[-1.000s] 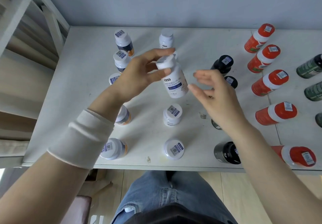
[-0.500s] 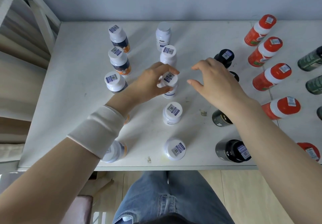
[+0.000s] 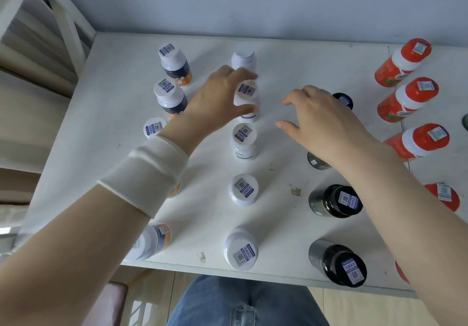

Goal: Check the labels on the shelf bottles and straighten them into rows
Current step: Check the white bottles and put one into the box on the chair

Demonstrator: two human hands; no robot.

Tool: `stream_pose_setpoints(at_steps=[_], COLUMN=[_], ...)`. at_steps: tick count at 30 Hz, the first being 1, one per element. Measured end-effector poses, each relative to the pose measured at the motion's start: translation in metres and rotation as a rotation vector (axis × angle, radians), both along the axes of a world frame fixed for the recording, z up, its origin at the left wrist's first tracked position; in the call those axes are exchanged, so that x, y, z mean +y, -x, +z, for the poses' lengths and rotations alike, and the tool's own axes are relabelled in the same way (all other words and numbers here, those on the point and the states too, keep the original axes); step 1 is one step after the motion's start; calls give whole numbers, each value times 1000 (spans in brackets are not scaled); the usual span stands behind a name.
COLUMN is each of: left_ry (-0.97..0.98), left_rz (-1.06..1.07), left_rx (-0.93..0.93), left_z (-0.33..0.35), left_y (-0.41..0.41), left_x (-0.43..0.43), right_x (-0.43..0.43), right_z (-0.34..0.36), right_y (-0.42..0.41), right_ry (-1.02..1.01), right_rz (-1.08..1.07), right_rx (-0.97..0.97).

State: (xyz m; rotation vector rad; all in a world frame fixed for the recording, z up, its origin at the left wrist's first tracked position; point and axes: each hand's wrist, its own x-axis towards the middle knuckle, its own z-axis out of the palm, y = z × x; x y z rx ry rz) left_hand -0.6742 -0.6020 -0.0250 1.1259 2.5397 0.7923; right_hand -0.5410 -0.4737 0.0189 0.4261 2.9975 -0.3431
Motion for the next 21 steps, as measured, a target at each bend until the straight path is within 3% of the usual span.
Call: stream_pose_setpoints(at_steps=[2,6,8,11,13,14,21], left_ry=[69,-47,-204,-490,-589,-621,-625], left_rz=[-9,60,106,65,14,1,21], left_rx=[6,-120,-330,-712,-877,-927,-935], left_z=[-5,5,16,36,42,43,49], left_y=[2,5,2,-11,-21,-25,-37], left_x=[8,2,-11,-28,-35,-37,-46], right_x=[1,6,6,-3,-7,-9,-22], right_z=[-3,-11,-12,-6,-3,-1,-3], right_y=[4,4,3,3,-1,-5,-19], right_ry=[6,152,385,977,1302,1368,1351], right_rz=[13,-37,-164,-372,-390,-361,-131], right_rx=[-11,55,144,200,223,243,552])
